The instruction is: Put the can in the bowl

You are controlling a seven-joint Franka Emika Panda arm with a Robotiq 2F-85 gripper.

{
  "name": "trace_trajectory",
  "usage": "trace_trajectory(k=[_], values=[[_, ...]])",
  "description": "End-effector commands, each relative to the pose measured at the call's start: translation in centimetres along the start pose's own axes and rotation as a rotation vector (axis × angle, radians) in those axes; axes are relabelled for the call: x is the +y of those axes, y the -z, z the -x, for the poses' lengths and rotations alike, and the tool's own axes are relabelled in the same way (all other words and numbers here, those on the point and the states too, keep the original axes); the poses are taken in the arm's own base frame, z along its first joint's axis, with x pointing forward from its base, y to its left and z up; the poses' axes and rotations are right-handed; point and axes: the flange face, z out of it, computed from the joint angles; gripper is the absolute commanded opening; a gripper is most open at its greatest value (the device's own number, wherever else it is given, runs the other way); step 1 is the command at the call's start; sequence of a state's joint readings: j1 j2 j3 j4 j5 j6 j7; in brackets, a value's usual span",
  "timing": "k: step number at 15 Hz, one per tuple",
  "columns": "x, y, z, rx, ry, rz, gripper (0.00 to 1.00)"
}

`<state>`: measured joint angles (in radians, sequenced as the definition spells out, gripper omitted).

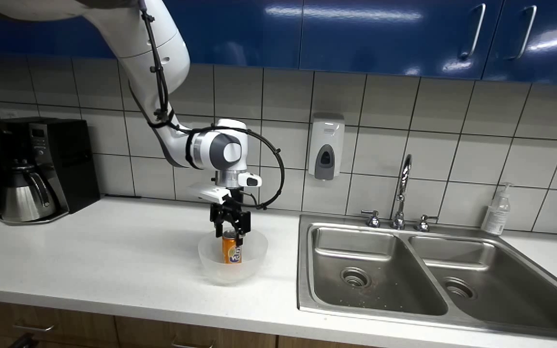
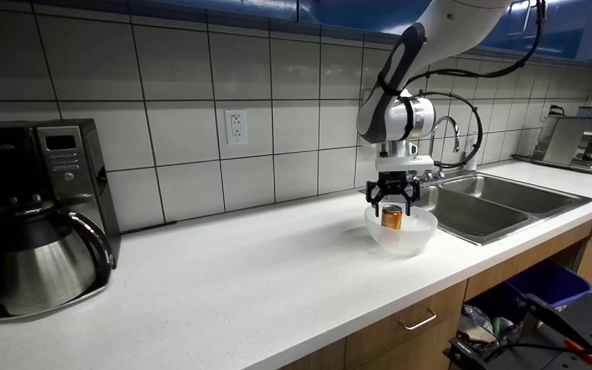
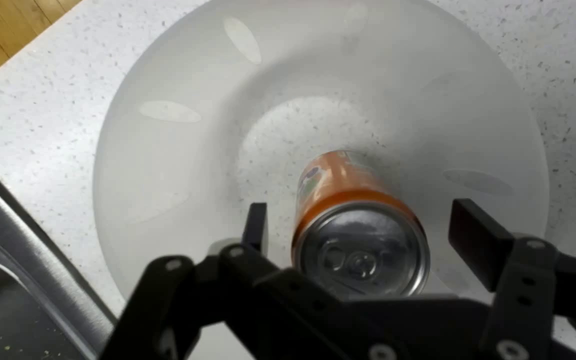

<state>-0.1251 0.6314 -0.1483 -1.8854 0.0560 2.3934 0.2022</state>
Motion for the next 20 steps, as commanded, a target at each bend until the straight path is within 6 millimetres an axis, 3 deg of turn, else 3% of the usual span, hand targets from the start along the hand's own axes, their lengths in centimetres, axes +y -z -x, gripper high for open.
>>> trace_trajectory(k=[1,7,12,20], values=[[-0.6,1.8,0.4,0.004,0.025,-0.017,1.00],[-3.7,5.3,4.0,0.021,0.150,-0.011,1.00],[-6.4,7.9,9.3,0.038,0.245,0.009,1.00],[-9.6,8.5,17.4,0.029,0.350,0.027,1.00]])
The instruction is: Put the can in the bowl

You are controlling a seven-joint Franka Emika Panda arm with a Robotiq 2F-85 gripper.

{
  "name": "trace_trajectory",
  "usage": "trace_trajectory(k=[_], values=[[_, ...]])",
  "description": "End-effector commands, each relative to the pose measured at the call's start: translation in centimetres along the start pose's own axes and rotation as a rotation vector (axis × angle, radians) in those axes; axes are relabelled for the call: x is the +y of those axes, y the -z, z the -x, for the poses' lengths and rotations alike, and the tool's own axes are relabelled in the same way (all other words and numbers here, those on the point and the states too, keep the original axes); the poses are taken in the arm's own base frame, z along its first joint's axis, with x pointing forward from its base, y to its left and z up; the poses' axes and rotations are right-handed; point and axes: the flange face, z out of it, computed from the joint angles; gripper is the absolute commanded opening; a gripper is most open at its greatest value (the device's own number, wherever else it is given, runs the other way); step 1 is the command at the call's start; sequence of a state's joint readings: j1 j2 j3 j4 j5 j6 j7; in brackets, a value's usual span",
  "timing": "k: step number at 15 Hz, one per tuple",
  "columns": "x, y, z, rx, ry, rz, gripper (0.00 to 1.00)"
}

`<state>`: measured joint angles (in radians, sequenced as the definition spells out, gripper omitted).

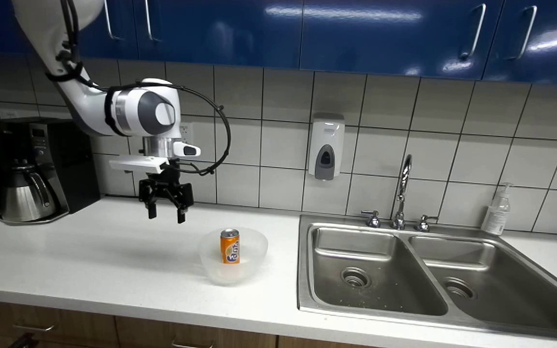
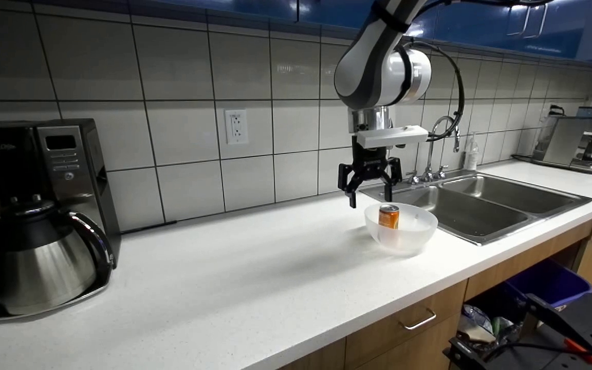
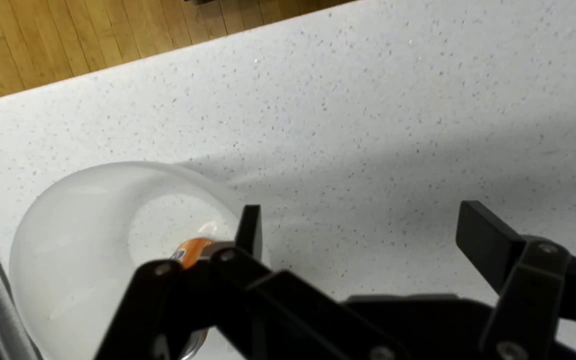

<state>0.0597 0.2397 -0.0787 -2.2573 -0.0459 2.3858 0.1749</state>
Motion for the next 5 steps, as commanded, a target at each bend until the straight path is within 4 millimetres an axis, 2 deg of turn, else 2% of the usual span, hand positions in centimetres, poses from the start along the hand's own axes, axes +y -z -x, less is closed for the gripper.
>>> trace_trajectory(k=[1,5], values=[[-0.52,0.06,0.73,-0.006,0.011,-0.001,1.00],[-0.78,-0.14,1.04,-0.011,0.017,-0.001,1.00]])
